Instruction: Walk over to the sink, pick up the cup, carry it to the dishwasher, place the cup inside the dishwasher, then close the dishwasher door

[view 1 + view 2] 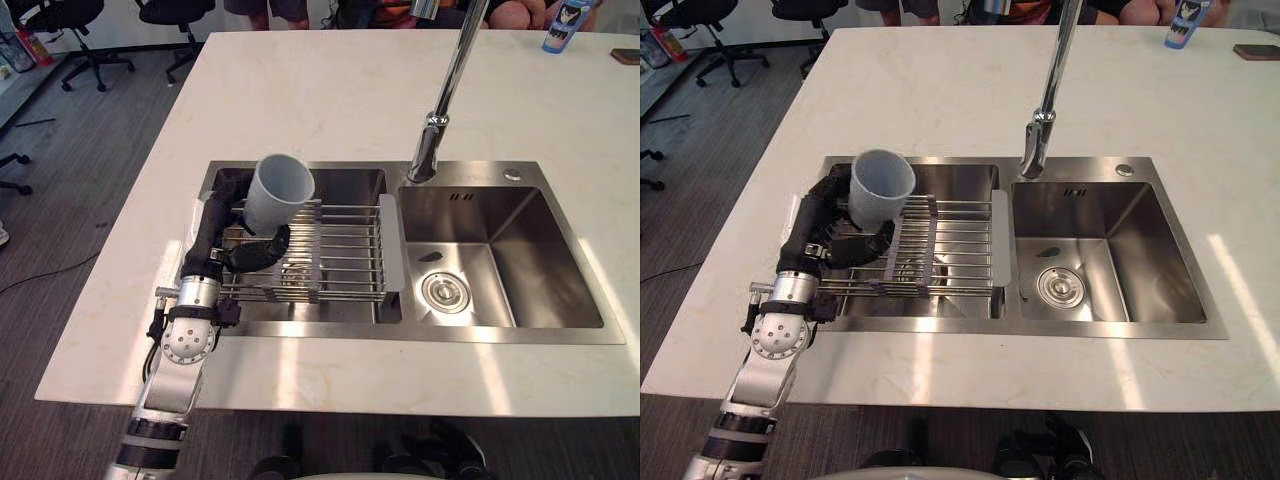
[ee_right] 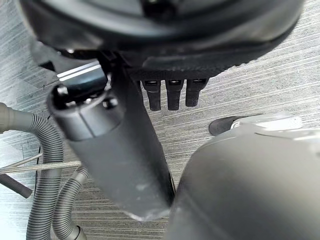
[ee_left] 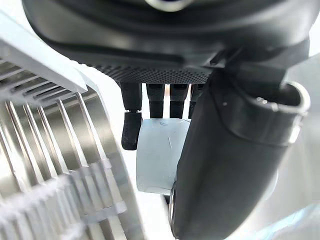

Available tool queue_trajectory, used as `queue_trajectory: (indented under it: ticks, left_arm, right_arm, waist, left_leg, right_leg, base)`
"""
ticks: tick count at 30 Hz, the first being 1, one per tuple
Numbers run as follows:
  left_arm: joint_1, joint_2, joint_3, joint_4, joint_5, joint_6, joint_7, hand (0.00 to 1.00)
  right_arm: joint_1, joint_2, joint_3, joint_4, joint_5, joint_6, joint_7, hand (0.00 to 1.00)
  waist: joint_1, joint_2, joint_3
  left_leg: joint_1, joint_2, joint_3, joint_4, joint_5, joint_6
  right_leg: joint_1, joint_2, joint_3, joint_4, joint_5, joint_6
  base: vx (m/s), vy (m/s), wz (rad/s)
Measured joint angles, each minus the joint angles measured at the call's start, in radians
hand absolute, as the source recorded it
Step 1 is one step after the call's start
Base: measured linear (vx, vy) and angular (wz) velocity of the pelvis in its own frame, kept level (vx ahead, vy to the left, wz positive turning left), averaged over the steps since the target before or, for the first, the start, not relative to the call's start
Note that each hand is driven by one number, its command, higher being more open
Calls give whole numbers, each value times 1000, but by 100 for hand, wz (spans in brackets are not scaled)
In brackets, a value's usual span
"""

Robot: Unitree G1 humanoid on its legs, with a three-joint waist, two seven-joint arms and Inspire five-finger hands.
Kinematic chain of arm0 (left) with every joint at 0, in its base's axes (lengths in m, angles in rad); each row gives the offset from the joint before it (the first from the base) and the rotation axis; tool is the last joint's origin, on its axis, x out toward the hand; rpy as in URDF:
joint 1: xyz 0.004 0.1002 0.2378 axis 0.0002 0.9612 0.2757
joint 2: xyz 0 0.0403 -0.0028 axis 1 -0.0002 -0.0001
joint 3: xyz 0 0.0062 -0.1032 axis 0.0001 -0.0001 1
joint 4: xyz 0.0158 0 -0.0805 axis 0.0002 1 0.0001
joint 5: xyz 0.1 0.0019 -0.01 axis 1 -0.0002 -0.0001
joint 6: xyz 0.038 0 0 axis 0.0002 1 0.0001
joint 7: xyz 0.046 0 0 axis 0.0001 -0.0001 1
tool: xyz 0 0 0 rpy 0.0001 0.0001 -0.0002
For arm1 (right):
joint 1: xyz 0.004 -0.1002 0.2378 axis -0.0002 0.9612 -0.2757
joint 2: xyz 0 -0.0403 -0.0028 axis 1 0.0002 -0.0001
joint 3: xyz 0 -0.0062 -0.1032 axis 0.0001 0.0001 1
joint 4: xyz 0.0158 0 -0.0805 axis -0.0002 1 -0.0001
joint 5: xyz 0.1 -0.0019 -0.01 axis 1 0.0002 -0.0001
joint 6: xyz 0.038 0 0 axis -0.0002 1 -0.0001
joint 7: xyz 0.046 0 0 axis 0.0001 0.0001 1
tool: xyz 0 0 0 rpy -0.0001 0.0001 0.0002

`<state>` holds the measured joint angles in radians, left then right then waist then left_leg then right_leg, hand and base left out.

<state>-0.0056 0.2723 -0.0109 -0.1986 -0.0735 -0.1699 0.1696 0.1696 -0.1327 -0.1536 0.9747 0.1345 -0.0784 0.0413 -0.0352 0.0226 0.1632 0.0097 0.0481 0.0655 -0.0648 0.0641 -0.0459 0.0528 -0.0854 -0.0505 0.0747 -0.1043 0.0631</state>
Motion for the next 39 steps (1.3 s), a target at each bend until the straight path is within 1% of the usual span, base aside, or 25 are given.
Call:
queue_trajectory:
  ticks: [4,6,9,11,13,14,15,16,18,19,20,22,23,24,25,26,28,29,30,31,33,35,36,37,39]
  left_arm:
    - [65,-35,-11,-89,-46,-9,-3,30]
    - [118,-53,-42,-160,-46,-12,-6,30]
    - [131,-59,-110,-231,-45,-22,-8,30]
    - [131,-65,-145,-255,-45,-22,-9,30]
    - [131,-93,-183,-275,-44,-23,-18,30]
    - [130,-106,-185,-281,-43,-27,-19,30]
    - [127,-118,-183,-280,-44,-33,-20,30]
    - [135,-132,-181,-278,-44,-34,-19,30]
    - [149,-142,-175,-283,-44,-41,-19,30]
    - [152,-141,-169,-292,-45,-42,-12,30]
    - [152,-144,-167,-298,-44,-42,-9,30]
    - [153,-170,-174,-302,-44,-41,-4,30]
    - [151,-171,-178,-304,-44,-42,-4,30]
    - [150,-175,-186,-296,-44,-41,-2,30]
    - [154,-180,-194,-295,-44,-34,0,30]
    - [162,-174,-203,-295,-44,-31,-3,30]
    - [162,-168,-226,-302,-44,-32,-13,30]
    - [161,-168,-236,-318,-44,-36,-21,30]
    - [157,-174,-238,-322,-45,-49,-28,30]
    - [153,-176,-238,-322,-45,-54,-29,30]
    - [145,-185,-240,-320,-47,-62,-31,30]
    - [144,-191,-268,-290,-52,-67,-34,30]
    - [125,-198,-275,-261,-51,-70,-41,30]
    - [106,-180,-271,-222,-53,-68,-40,30]
    - [98,-157,-255,-161,-64,-59,-33,30]
  right_arm:
    - [1,5,-4,1,3,1,-2,90]
    - [1,13,-4,-9,3,1,-7,90]
    - [-2,34,6,-78,2,1,-23,90]
    - [-3,45,15,-136,2,0,-33,90]
    - [-8,42,33,-168,1,-1,-47,90]
    - [-13,45,33,-169,1,-1,-48,90]
    - [-18,50,40,-174,0,0,-50,90]
    - [-5,52,51,-176,0,0,-49,90]
    - [10,61,62,-177,0,0,-45,90]
    - [10,62,72,-181,0,0,-47,90]
    - [10,59,75,-184,0,0,-47,90]
    - [-30,38,74,-184,0,-2,-53,90]
    - [-38,37,74,-184,1,-3,-56,90]
    - [-55,25,74,-177,2,-8,-65,90]
    - [-58,17,74,-173,2,-8,-68,90]
    - [-57,14,68,-166,3,-8,-74,90]
    - [-26,23,41,-170,4,-10,-88,90]
    - [-3,13,32,-187,9,-9,-104,90]
    - [21,7,28,-211,27,-9,-108,90]
    - [30,5,27,-224,32,-9,-109,90]
    - [40,2,15,-248,39,-10,-108,90]
    - [47,0,1,-237,41,-13,-112,90]
    - [40,-9,-2,-220,41,-16,-111,90]
    - [26,10,-8,-191,42,-11,-111,90]
    - [28,38,-3,-167,41,-12,-100,90]
  waist:
    - [18,-8,-2]
    - [27,-23,-8]
    - [51,-45,-1]
    - [50,-49,1]
    - [51,-45,-1]
    - [55,-45,0]
    - [60,-47,1]
    - [76,-47,-2]
    - [106,-58,-23]
    - [128,-75,-37]
    - [138,-80,-41]
    - [152,-50,-52]
    - [151,-50,-50]
    - [140,-25,-36]
    - [130,-3,-29]
    - [120,7,-28]
    - [97,-6,-23]
    - [92,-16,-19]
    - [82,-22,-21]
    - [76,-22,-22]
    - [58,-17,-35]
    - [37,3,-89]
    - [32,28,-112]
    - [29,2,-111]
    - [29,-18,-113]
  left_leg:
    - [-9,7,17,34,-17,-2]
    - [-48,17,34,114,-60,-3]
    - [-139,52,69,260,-126,-4]
    - [-186,72,77,342,-160,0]
    - [-209,85,86,376,-170,20]
    - [-214,89,93,377,-169,26]
    - [-216,89,93,387,-169,33]
    - [-209,83,89,394,-166,35]
    - [-230,69,70,410,-150,36]
    - [-276,50,61,427,-136,31]
    - [-303,44,56,439,-128,29]
    - [-380,45,19,395,-40,14]
    - [-383,45,8,362,-7,9]
    - [-382,55,-27,318,53,-3]
    - [-376,67,-45,298,84,-6]
    - [-346,73,-62,211,168,-22]
    - [-359,73,-8,321,78,17]
    - [-354,76,40,456,-22,50]
    - [-339,90,81,562,-111,48]
    - [-324,103,91,599,-138,49]
    - [-242,168,109,645,-216,32]
    - [-117,185,97,471,-249,-37]
    - [-62,170,85,294,-258,-104]
    - [-58,134,85,261,-214,-72]
    - [-58,96,78,257,-203,-51]
  right_leg:
    - [-6,5,21,15,0,0]
    - [-25,8,42,30,1,1]
    - [-93,25,87,83,5,6]
    - [-122,34,91,108,8,10]
    - [-150,33,95,151,17,36]
    - [-160,32,95,189,3,49]
    - [-192,22,87,345,-61,36]
    - [-192,5,82,519,-120,62]
    - [-146,-11,97,631,-163,126]
    - [-107,-14,109,596,-164,125]
    - [-84,-18,107,532,-199,107]
    - [-48,11,91,322,-246,59]
    - [-36,15,91,281,-255,40]
    - [-13,47,83,229,-250,-7]
    - [-3,70,69,226,-232,-15]
    - [-5,85,40,222,-218,-35]
    - [-4,76,-34,233,-206,-59]
    - [-17,56,-50,250,-199,-56]
    - [-29,29,-70,257,-186,-50]
    - [-35,18,-78,258,-178,-47]
    - [-65,-6,-102,250,-149,-26]
    - [-101,-20,-130,205,-113,9]
    - [-124,-24,-148,191,-101,23]
    - [-124,-45,-140,176,-74,23]
    - [-95,-77,-145,118,-32,60]
  base:
    - [-27,-5,-13]
    - [-39,-1,-26]
    - [-77,11,-42]
    - [-103,31,-31]
    - [-158,59,-20]
    - [-157,53,-8]
    - [-119,36,4]
    - [-110,37,12]
    - [-128,-34,29]
    - [-175,-130,35]
    - [-218,-157,33]
    - [-303,-162,42]
    - [-332,-172,56]
    - [-283,-167,54]
    - [-374,-190,69]
    - [-394,-123,88]
    - [-369,-93,87]
    - [-359,-48,64]
    - [-344,-10,55]
    - [-261,45,53]
    - [-227,166,53]
    - [-216,298,58]
    - [-86,260,40]
    - [-84,238,37]
    - [-61,210,19]
